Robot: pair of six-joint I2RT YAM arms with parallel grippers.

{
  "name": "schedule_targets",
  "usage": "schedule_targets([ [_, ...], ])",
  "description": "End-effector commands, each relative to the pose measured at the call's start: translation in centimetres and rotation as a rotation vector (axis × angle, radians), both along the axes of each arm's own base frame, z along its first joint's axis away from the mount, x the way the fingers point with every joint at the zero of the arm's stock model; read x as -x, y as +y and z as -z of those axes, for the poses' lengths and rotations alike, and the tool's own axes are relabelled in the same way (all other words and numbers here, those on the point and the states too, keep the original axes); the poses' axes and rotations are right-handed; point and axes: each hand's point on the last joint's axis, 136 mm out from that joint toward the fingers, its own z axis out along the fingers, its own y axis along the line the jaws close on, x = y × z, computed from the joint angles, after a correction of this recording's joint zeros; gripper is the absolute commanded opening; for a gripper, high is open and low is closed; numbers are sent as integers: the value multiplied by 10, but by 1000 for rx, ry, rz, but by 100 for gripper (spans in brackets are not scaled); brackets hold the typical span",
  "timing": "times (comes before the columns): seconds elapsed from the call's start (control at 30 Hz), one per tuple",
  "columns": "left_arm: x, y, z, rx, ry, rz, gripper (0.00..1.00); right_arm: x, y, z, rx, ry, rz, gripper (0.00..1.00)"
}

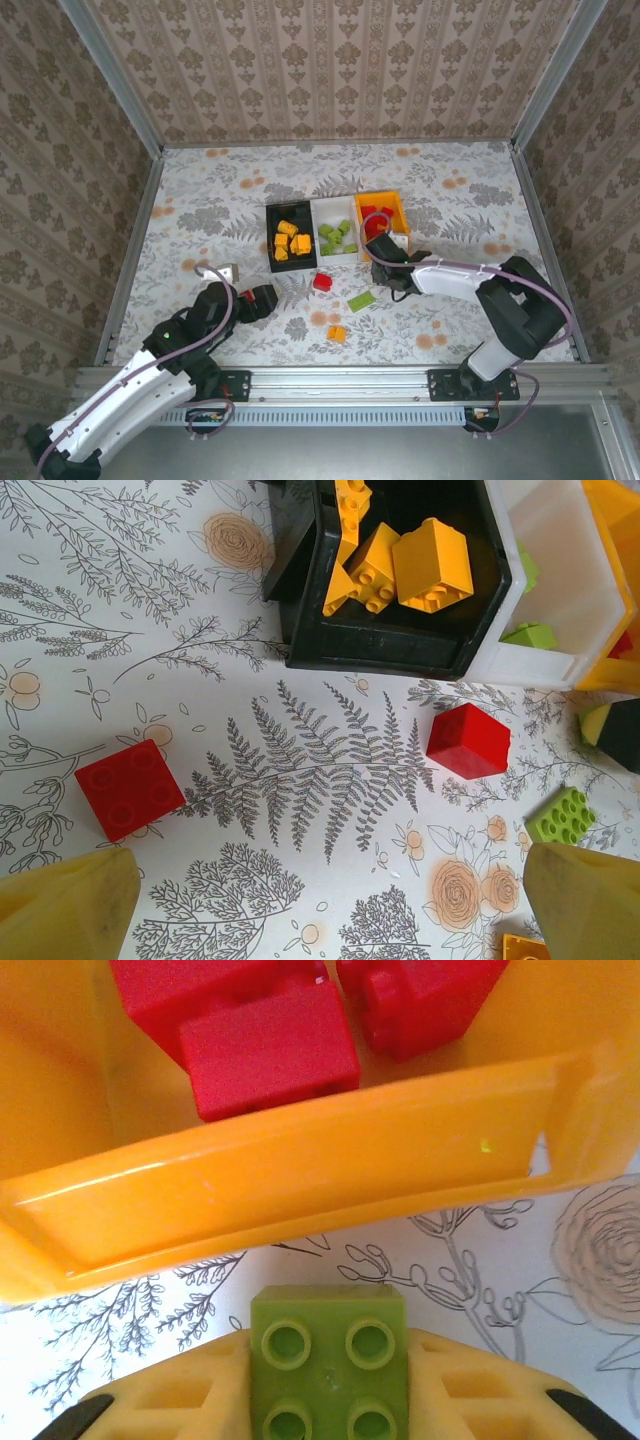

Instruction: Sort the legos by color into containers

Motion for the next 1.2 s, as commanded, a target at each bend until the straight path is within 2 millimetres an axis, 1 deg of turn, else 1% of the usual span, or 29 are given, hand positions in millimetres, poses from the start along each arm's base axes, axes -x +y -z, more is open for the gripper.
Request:
schedule_targets([
  [0.0,2,4,7,-9,22,-13,100,6,7,-30,-30,-36,-104,32],
  [0.03,2,4,7,-10,23,-13,100,9,11,-38,-44,-42,-140,32],
  [0.07,2,4,7,-9,22,-13,100,11,18,-55,-80,-70,-179,32],
  [0.1,2,4,7,-11,23,-13,100,12,25,-64,-97,-84,-212,32],
  [0.17,2,4,7,-11,23,-13,100,8,43,-84,-131,-94,-283,33],
  [0.23,1,3,7,-9,24,-11,100,-2,62,-99,-153,-100,-331,35],
  [0.27,1,3,7,-11,25,-8,100,-9,70,-95,-141,-85,-341,36],
  [0.43,2,3,10,-30,41,-5,100,-54,97,-98,-99,-109,-333,38],
  [0.5,2,4,12,-42,51,-5,100,-70,102,-94,-71,-103,-315,40],
  [0.57,1,4,13,-64,60,0,100,-84,105,-93,-56,-101,-294,43],
  [0.6,1,3,13,-74,65,7,100,-88,106,-90,-52,-95,-288,45],
  [0.63,0,2,13,-88,68,20,100,-93,108,-90,-53,-93,-286,50],
  [0.67,0,0,14,-106,78,31,100,-96,111,-91,-55,-91,-287,60],
  [0.7,-2,-2,15,-120,85,39,100,-98,111,-91,-51,-88,-282,68],
  [0.73,-3,-4,15,-138,92,55,100,-100,112,-93,-54,-89,-282,73],
  [0.77,-5,-8,17,-155,103,73,100,-100,113,-95,-62,-93,-279,75],
  [0.83,-10,-18,17,-178,112,107,100,-99,108,-103,-77,-115,-259,76],
  [0.9,-16,-30,18,-210,110,138,100,-94,99,-111,-102,-142,-224,77],
  [1.0,-25,-58,18,-271,77,201,100,-83,77,-115,-141,-163,-166,77],
  [1.07,-30,-78,21,-333,48,239,100,-73,61,-115,-165,-166,-136,77],
  [1.17,-36,-107,27,-381,9,283,99,-60,39,-116,-182,-176,-97,78],
])
